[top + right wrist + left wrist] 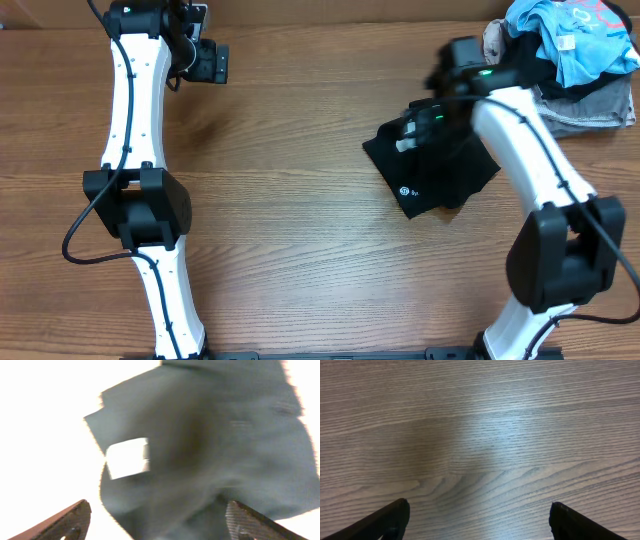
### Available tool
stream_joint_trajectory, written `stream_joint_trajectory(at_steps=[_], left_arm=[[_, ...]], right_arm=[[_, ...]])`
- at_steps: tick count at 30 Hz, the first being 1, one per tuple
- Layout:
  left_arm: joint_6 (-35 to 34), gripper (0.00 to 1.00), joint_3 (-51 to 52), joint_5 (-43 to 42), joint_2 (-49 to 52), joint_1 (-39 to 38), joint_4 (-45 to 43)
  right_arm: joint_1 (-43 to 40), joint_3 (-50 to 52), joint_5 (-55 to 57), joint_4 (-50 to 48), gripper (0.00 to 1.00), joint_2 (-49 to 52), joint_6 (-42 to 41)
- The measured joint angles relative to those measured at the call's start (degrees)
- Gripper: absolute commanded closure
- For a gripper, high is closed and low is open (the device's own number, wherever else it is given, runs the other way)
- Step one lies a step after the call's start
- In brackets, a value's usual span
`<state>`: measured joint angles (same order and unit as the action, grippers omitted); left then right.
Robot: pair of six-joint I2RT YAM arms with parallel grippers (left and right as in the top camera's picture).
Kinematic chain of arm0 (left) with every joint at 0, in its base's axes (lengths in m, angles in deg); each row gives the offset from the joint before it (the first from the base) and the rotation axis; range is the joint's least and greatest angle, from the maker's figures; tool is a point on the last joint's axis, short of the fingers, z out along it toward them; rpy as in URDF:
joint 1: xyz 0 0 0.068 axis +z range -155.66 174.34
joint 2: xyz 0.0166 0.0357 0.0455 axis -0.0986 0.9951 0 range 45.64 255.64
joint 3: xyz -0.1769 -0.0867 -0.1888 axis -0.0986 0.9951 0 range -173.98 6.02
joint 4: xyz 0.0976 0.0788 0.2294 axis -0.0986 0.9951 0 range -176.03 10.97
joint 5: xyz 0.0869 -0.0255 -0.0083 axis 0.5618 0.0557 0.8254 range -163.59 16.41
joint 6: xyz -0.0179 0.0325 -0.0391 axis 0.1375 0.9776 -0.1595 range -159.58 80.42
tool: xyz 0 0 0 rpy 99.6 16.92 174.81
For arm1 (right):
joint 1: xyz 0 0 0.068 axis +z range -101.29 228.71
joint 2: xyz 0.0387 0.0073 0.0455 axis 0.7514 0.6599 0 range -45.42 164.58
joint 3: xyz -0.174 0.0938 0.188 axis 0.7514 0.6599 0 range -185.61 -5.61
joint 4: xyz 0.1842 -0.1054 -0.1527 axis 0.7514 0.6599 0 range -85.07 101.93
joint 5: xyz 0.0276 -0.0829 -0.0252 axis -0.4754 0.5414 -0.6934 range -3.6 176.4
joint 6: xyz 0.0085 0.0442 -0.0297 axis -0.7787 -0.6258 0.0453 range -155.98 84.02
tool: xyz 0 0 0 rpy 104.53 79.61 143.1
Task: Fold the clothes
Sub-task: 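Carry the shirt with the right gripper toward the clothes stack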
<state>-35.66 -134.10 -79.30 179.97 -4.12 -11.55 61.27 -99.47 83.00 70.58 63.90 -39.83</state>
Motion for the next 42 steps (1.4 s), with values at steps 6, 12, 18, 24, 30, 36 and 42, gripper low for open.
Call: stream_joint_trajectory(at_steps=[6,12,18,24,30,36,42], left_arm=[[0.0,0.0,0.0,0.02,0.0,0.0,-0.72],[0.0,0.0,0.0,0.0,0.0,0.02,-0.85],[0.0,0.0,0.0,0.0,0.0,0.0,-0.96],[0.0,0.0,0.0,0.0,0.0,0.0,-1.33],[0.0,0.0,0.0,0.0,0.0,0.0,-1.75],[0.0,0.0,0.0,0.0,0.0,0.0,-1.9],[0.0,0.0,0.0,0.0,0.0,0.02,-1.9]], right_arm=[[7.17,1.99,2.4,-0.57,0.02,0.11,0.87],[6.97,8.59,4.2,-6.05,0.0,2.54,3.32],[6.29,15.17,4.94,-13.75,0.0,3.17,5.9],[6.34,19.23,5.81,-20.11,0.0,3.21,6.91],[6.69,20.09,8.94,-22.18,0.39,3.98,7.52],[6.27,19.91,14.12,-22.23,0.8,4.55,7.41],[6.67,19.43,15.39,-20.85,0.96,4.61,6.62]])
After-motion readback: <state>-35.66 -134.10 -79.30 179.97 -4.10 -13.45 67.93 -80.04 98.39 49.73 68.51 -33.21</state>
